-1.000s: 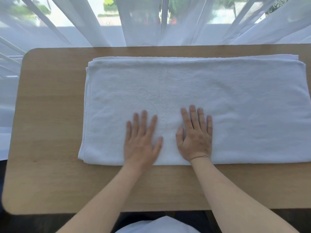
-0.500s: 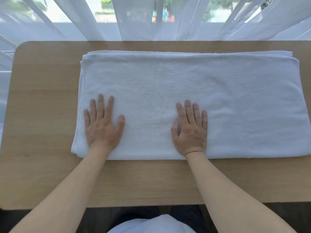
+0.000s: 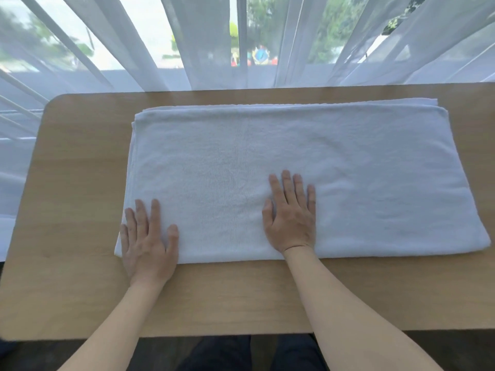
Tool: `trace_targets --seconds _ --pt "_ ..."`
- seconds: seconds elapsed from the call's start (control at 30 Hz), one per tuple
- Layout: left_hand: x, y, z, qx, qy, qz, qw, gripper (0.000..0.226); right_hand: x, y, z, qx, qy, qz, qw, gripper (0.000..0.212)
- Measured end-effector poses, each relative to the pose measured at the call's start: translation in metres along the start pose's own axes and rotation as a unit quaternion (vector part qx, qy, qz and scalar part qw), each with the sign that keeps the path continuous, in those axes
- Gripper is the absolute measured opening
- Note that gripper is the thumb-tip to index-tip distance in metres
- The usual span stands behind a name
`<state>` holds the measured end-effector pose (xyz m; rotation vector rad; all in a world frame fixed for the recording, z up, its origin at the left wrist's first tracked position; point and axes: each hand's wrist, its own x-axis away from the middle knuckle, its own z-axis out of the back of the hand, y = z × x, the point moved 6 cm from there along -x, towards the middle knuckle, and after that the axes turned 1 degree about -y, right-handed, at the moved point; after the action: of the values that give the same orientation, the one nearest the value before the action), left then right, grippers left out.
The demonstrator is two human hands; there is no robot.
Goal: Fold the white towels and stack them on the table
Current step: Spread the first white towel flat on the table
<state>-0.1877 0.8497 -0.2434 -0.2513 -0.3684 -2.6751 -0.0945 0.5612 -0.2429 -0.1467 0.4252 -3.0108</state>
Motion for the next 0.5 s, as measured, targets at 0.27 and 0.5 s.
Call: trace_targets --seconds 0.27,0.5 --pt "0.011 0.139 -0.034 -0.023 -0.034 -0.14 0.989 0.074 0.001 0.03 0.008 -0.019 -0.067 0.018 0.997 0.06" --pt "-0.001 0.287 -0.079 -0.057 -0.042 -0.24 0.968 0.073 -0.022 0.134 0.039 0.012 -0.067 -0.013 0.998 0.06"
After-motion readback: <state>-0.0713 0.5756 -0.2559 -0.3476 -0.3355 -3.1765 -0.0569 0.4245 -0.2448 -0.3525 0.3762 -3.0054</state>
